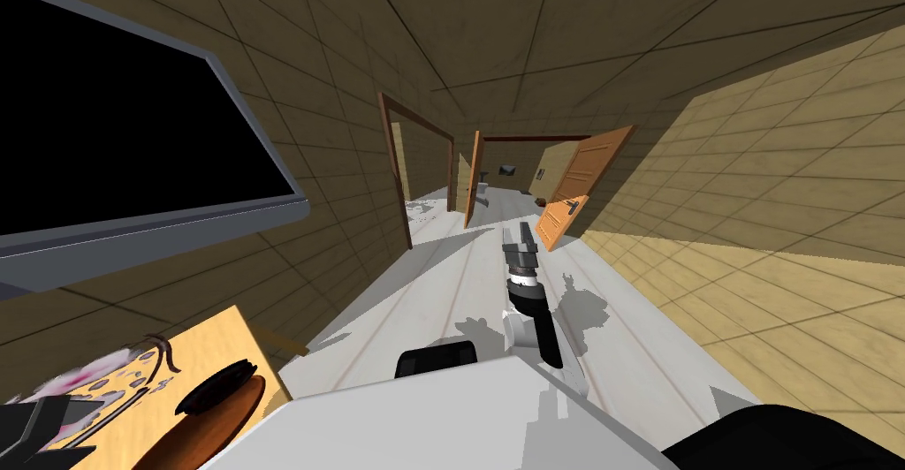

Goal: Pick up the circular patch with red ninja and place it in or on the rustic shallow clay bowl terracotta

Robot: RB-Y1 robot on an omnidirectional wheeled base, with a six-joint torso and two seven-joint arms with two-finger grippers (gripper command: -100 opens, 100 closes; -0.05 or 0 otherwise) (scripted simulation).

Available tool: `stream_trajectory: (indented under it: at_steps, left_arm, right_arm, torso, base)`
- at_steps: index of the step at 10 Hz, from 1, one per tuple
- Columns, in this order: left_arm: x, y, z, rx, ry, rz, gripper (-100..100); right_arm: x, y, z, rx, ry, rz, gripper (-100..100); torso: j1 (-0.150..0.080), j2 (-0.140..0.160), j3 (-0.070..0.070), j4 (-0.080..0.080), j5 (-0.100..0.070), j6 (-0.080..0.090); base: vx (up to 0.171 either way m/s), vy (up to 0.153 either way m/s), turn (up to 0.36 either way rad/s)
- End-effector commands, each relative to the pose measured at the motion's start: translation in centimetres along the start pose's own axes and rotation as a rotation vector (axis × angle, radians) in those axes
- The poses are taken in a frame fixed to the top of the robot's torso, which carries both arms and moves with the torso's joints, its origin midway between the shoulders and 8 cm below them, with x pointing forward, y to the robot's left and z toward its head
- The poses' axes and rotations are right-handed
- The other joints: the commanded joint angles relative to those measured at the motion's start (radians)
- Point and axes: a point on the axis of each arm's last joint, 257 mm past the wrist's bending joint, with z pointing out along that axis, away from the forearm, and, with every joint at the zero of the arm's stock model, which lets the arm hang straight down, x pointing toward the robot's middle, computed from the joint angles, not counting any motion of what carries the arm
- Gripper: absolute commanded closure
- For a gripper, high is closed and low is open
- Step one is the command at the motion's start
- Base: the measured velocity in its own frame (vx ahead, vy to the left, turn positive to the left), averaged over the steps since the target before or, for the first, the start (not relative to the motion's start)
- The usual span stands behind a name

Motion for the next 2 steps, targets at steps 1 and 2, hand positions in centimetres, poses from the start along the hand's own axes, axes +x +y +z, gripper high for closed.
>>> stream_trajectory:
  at_steps: [1,2]
  left_arm:
    - [0.0,0.0,0.0,0.0,0.0,0.0,0]
    - [0.0,0.0,0.0,0.0,0.0,0.0,0]
  right_arm:
    - [0.0,0.0,0.0,0.0,0.0,0.0,0]
    - [0.0,0.0,0.0,0.0,0.0,0.0,0]
  torso:
    - [0.0,0.0,0.0,0.0,0.0,0.0]
    - [0.0,0.0,0.0,0.0,0.0,0.0]
  base:
    - [0.0,0.0,0.0]
    - [0.0,0.0,0.0]
